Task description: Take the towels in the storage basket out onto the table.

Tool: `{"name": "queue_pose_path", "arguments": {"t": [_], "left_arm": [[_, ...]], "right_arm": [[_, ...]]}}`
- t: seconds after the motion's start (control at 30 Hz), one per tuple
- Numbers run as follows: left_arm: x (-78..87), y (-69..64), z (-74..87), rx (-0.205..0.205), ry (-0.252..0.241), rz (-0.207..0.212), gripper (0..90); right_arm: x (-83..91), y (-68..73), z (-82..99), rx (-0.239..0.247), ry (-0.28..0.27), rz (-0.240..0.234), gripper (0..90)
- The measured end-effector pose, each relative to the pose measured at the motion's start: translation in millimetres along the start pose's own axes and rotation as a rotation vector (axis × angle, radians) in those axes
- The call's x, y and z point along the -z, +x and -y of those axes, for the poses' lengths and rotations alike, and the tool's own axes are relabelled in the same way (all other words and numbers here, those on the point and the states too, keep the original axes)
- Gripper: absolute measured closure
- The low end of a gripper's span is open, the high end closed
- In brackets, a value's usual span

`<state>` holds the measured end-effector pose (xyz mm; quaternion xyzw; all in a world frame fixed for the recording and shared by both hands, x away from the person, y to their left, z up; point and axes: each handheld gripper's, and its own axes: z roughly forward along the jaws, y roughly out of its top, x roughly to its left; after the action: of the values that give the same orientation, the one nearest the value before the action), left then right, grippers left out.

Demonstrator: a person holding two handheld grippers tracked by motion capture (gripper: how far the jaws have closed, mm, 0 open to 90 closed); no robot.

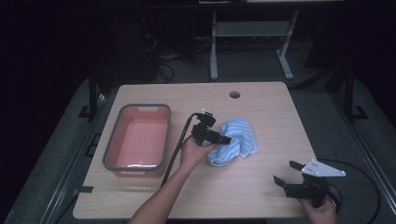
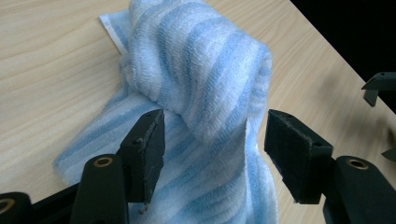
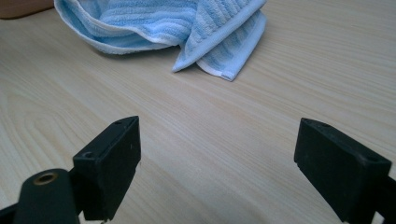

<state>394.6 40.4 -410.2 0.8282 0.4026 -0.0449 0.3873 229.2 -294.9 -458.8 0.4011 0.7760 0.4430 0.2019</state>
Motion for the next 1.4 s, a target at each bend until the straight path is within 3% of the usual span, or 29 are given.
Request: {"name": "queue_pose_path", "arguments": {"t": [0.27, 0.87, 1.23, 1.4], "left_arm": [[7.0, 3.8, 9.8, 0.014, -0.026, 0.015, 36.7], [27.6, -2.2, 20.3, -0.015, -0.048, 0.016, 30.3], [36.3, 2.8, 32.2, -0.018, -0.051, 0.032, 27.2], [40.1, -0.4, 38.2, -0.031, -0.052, 0.016, 26.9]], "right_arm": [[-0.4, 0.2, 0.7, 0.007, 0.005, 0.002, 14.2], [-2.0, 0.3, 0.4, 0.007, 0.017, 0.007, 14.2], [-2.3, -0.6, 0.7, 0.007, 0.019, 0.013, 14.3], [-2.7, -1.1, 1.1, 0.006, 0.023, 0.015, 14.2]]}}
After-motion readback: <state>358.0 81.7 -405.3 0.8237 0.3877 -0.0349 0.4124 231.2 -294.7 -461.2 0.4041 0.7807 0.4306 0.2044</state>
